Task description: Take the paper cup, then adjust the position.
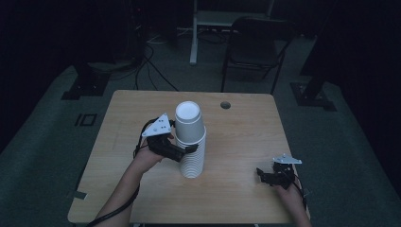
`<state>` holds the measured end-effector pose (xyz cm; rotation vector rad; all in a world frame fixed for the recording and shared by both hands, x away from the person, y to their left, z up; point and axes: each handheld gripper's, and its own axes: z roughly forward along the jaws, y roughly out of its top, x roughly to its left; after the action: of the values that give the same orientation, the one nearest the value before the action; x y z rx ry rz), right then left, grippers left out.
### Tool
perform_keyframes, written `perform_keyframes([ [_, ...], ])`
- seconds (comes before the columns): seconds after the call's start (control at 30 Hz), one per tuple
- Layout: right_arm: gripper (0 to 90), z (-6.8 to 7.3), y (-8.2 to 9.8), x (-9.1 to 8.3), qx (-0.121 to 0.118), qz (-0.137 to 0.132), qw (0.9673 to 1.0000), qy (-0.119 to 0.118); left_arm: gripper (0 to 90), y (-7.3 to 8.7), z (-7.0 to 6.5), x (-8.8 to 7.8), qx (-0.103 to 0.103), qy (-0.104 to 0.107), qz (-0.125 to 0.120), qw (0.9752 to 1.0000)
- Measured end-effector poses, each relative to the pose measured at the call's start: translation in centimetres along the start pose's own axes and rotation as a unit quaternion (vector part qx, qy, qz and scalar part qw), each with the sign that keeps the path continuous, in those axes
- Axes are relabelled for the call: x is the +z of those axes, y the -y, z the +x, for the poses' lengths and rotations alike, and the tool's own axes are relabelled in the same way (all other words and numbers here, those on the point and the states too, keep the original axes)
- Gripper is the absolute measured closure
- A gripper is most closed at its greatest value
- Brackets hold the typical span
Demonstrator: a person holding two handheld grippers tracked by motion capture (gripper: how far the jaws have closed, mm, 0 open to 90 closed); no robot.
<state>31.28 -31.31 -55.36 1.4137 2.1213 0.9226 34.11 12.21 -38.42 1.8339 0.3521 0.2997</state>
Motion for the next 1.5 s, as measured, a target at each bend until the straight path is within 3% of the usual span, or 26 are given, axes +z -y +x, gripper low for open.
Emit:
perform_keyframes([
  [0.43, 10.9, -0.2, -0.2, -0.4, -0.006, 0.005, 0.9997, -0.023, 4.8, 0.0, 0.0, 0.0, -0.001, 0.002, 0.002, 1.0000],
  [0.6, 10.9, 0.2, -1.1, -1.4, -0.008, -0.010, 0.9990, -0.042, 4.8, -0.1, 0.0, 0.0, -0.001, 0.002, 0.004, 1.0000],
  [0.83, 10.7, 1.3, -3.2, -3.4, -0.011, -0.031, 0.9955, -0.089, 4.8, -0.2, 0.0, 0.0, -0.002, 0.002, 0.008, 1.0000],
  [1.07, 10.1, 2.6, -4.8, -4.5, -0.041, -0.043, 0.9920, -0.111, 4.8, -0.2, 0.0, 0.0, -0.002, 0.002, 0.011, 0.9999],
  [1.5, 10.6, 4.3, -8.6, -7.0, -0.056, -0.081, 0.9843, -0.147, 4.8, -0.3, 0.0, 0.0, -0.003, 0.002, 0.011, 0.9999],
])
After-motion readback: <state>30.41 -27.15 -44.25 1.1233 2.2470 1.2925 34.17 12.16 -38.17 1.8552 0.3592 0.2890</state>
